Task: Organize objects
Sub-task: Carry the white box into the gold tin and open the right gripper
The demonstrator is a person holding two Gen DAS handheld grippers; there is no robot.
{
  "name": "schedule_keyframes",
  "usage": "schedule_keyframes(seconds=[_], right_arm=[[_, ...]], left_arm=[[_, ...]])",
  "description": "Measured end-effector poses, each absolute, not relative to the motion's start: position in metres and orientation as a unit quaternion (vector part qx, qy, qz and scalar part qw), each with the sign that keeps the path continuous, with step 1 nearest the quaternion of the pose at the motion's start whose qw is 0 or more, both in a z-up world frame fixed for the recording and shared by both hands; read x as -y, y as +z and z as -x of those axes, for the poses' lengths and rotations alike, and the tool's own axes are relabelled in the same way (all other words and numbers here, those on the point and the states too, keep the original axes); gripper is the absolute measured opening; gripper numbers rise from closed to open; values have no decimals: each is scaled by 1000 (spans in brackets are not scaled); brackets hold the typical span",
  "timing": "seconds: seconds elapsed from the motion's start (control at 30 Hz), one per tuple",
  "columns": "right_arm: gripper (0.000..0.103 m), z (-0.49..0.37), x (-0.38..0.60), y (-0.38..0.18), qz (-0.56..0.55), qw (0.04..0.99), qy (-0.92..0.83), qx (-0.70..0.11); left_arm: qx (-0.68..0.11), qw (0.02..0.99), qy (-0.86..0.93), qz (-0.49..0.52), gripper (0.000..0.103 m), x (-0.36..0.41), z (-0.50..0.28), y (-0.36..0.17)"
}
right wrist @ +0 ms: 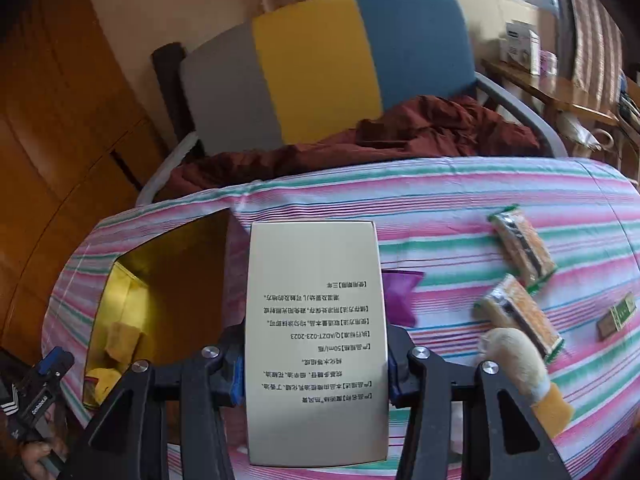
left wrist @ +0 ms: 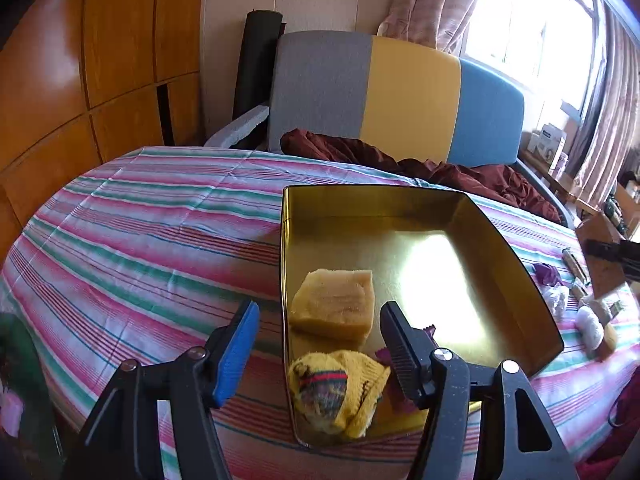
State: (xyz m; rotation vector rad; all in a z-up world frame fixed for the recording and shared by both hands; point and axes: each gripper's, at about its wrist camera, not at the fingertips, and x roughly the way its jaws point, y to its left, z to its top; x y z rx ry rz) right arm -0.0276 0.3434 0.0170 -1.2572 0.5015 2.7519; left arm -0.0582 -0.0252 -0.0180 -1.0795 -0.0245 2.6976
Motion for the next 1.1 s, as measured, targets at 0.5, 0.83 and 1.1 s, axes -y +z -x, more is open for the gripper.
schedule_keyframes(seconds=[0.5,0.83,1.1], right_arm=[[51,155,-174,-53,546,-23,834,-82],[58,159,-138,-77,568,-118,795,-175],[68,137,-163,-49,519,-116,826,-188]], left_arm=[[73,111,917,377,66,69,39,-28],[88,103,915,380,67,81,40,-33],[78,111,918,373,68,72,36,-27]])
